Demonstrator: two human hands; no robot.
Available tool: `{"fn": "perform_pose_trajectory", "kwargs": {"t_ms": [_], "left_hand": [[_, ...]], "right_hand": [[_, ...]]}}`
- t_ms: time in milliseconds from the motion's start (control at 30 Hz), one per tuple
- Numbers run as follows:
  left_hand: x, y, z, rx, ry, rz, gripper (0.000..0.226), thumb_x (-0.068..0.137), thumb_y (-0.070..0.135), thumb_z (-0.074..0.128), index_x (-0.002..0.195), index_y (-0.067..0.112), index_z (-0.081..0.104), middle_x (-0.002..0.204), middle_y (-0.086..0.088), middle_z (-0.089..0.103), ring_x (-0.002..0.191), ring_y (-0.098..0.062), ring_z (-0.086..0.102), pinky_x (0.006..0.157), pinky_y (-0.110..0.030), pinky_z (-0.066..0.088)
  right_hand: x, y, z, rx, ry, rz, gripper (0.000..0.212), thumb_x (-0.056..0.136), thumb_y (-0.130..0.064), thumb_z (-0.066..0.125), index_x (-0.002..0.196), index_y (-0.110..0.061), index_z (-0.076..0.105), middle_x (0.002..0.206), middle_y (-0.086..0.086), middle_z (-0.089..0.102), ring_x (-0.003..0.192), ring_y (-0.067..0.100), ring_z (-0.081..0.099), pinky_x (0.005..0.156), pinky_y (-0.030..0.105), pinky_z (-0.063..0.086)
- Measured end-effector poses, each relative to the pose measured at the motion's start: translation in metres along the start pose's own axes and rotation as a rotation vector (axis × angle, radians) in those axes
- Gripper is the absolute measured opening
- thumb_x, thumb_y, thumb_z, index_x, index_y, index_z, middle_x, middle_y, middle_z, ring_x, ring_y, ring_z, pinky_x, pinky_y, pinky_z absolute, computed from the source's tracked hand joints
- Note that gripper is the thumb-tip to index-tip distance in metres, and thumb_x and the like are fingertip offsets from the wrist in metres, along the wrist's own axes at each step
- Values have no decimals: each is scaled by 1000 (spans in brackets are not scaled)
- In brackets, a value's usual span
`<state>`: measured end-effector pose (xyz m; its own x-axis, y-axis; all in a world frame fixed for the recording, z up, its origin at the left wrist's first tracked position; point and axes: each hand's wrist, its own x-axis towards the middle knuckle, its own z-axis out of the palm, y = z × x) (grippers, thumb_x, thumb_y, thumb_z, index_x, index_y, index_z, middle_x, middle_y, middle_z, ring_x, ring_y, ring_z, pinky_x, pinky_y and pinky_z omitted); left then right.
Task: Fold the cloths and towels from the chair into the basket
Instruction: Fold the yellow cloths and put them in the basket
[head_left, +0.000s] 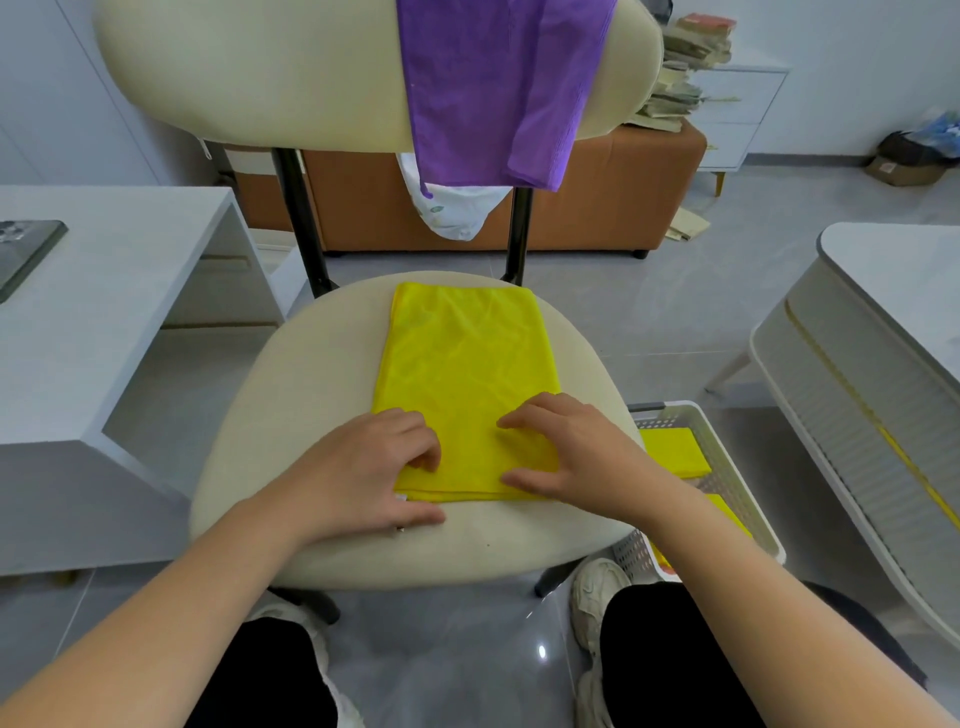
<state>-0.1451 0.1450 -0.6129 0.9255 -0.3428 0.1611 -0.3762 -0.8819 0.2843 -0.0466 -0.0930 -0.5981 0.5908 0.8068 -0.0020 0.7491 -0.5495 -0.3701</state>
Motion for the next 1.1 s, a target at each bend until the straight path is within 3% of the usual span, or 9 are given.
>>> {"fn": "perform_pose_trajectory", "kwargs": {"t_ms": [100,200,300,433,533,633,800,900,1100], "left_hand": [[1,6,1,64,34,-11,22,79,46,49,79,24,54,78,11,53,72,-9,49,60,-23,37],[5,9,1,42,36,-96,24,79,43,41,77,22,52,72,11,51,68,-11,48,57,-24,33],[9,8,0,-111,51,-255,29,79,47,38,78,21,50,68,9,49,63,-10,44,56,-28,33],[13,6,-2,-272,50,-345,15,86,35,53,78,23,53,65,6,53,62,-12,53,59,-33,39],[12,2,-5,-265,0,-298,24,77,55,47,82,32,53,72,13,55,69,-7,52,62,-28,42],[8,0,-6,-117,-66,-184,45,68,68,44,97,36,54,87,21,49,78,-1,47,67,-20,41],[-1,-9,-7,-93,-5,-111,34,73,41,47,101,25,57,92,16,47,83,-1,44,66,-18,36],[-6,-18,-16,-168,52,-221,6,78,33,60,82,33,55,81,18,52,78,-2,48,62,-18,36],[-9,-21,-24,-417,287,-534,16,78,24,75,71,25,61,70,8,59,64,-8,49,53,-13,33]], "right_hand": [[2,-1,3,-57,-13,-5,77,71,-76,44,134,-32,42,128,-9,50,117,13,45,90,28,33],[5,-7,2,-93,-3,-17,82,69,-74,50,137,-32,34,134,-10,46,121,12,41,92,29,32],[7,-10,2,-143,-4,-49,66,76,-51,61,134,-30,37,135,-9,45,119,15,42,90,30,34],[8,-8,-2,-157,-8,-59,52,77,-19,57,127,-25,43,125,-5,52,107,20,49,79,33,41],[8,-5,-4,-54,43,-17,38,81,-9,49,116,-21,50,111,-1,58,92,24,53,70,36,42],[9,4,-11,106,108,53,24,83,-8,52,105,-18,56,90,-1,60,73,19,50,63,33,38],[10,11,-19,302,132,167,15,85,-4,50,86,-18,56,60,-8,45,52,9,37,50,21,27],[10,13,-21,366,126,186,13,87,-6,48,82,-15,56,59,-4,44,52,8,35,50,21,28],[8,13,-23,526,202,111,18,92,-23,46,79,-13,55,66,2,43,61,8,36,56,22,29]]}}
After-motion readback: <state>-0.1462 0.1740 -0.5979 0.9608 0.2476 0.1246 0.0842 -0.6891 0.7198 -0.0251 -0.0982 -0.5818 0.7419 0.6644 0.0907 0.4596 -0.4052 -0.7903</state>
